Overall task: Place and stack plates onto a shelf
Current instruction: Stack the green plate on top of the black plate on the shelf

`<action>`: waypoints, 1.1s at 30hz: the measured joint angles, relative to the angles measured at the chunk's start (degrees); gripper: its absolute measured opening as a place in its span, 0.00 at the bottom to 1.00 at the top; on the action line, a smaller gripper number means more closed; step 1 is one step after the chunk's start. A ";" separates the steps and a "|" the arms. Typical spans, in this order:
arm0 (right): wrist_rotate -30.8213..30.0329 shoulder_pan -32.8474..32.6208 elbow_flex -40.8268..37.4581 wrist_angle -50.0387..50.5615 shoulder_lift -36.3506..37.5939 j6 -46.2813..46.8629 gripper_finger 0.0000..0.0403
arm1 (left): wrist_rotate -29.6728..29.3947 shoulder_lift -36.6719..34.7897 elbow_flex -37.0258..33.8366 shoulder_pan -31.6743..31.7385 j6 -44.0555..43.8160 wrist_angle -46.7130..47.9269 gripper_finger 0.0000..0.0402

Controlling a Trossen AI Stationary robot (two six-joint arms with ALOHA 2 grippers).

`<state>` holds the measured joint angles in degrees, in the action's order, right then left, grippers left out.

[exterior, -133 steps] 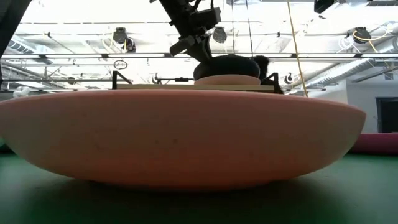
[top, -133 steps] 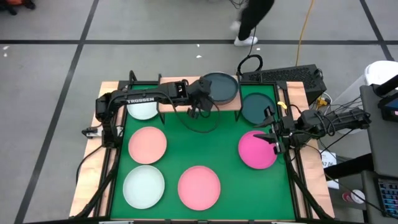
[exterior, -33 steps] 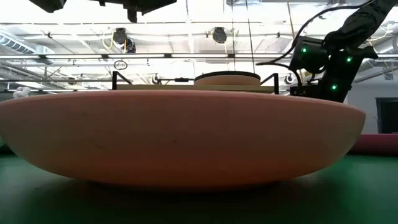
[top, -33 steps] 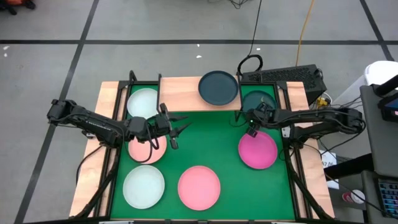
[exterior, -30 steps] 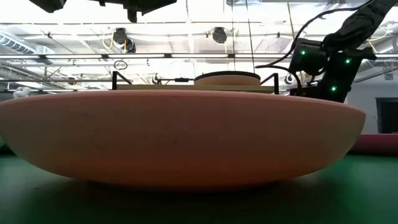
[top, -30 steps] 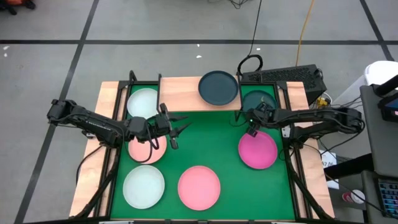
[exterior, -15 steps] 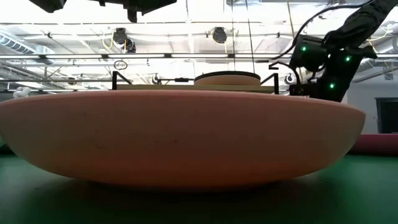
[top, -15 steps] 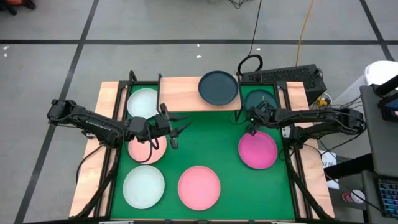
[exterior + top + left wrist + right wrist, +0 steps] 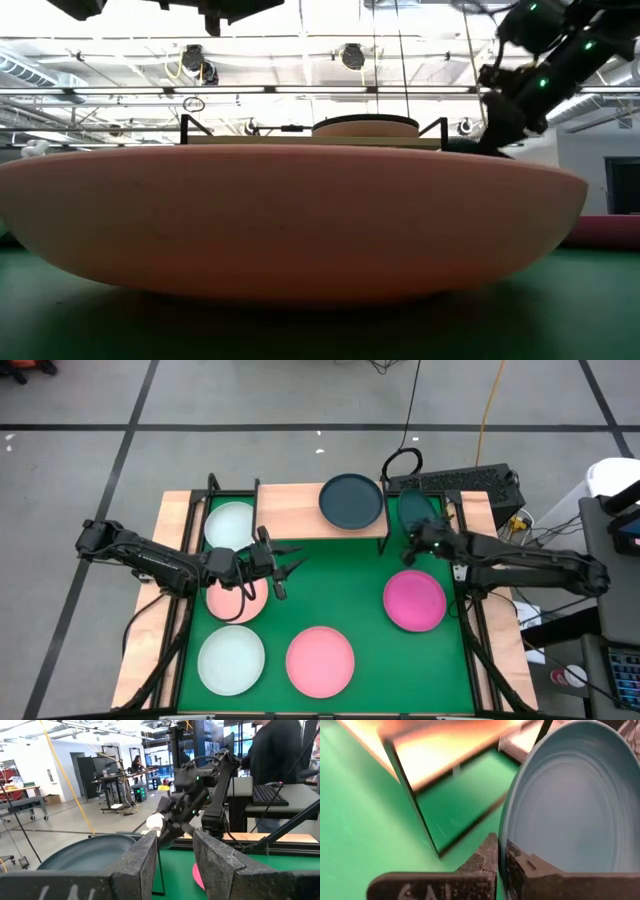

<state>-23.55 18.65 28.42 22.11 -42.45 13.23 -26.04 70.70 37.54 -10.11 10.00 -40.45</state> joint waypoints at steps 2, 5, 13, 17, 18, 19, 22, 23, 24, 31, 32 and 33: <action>1.14 0.00 0.00 -1.20 2.56 -0.20 0.00 | 0.00 0.00 0.00 0.00 0.00 0.00 0.34; 1.72 -0.02 0.00 -4.78 5.24 -0.92 0.00 | 0.00 0.00 0.00 0.00 0.00 0.00 0.34; 4.36 -0.04 3.15 -18.07 5.48 -7.78 0.00 | 0.00 0.00 0.00 0.00 0.14 -0.01 0.34; 4.74 -0.07 8.88 -19.70 1.26 -11.50 0.00 | -0.02 0.00 0.00 0.00 0.17 0.00 0.34; 5.72 -0.04 10.43 -20.15 -0.32 -12.43 0.00 | -0.02 0.00 0.00 0.00 0.17 -0.02 0.34; 6.71 -0.03 12.13 -20.59 -2.20 -13.19 0.00 | 0.00 0.00 0.00 0.00 0.17 -0.02 0.34; 8.88 -0.04 17.33 -20.60 -8.79 -16.12 0.00 | -0.02 0.00 0.00 0.00 0.17 -0.02 0.34; 9.00 -0.06 19.08 -20.55 -11.31 -17.17 0.00 | -0.02 0.00 0.00 -0.01 0.14 -0.02 0.34; 9.18 -0.07 20.76 -20.33 -13.82 -18.50 0.00 | -0.01 0.01 0.00 0.00 0.13 -0.02 0.34; 11.76 -0.37 31.00 -14.11 -29.74 -24.43 0.00 | -0.02 0.02 0.00 -0.02 -0.36 -0.23 0.34; 11.78 -0.39 31.80 -14.05 -31.28 -24.91 0.00 | -0.02 0.02 0.00 -0.01 -0.51 -0.14 0.34; 11.81 -0.42 32.55 -13.66 -32.55 -25.18 0.00 | 0.00 0.02 0.00 0.00 -0.56 0.01 0.34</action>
<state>-11.74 18.24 60.97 8.45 -74.99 -11.95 -26.05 70.72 37.54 -10.11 9.44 -40.44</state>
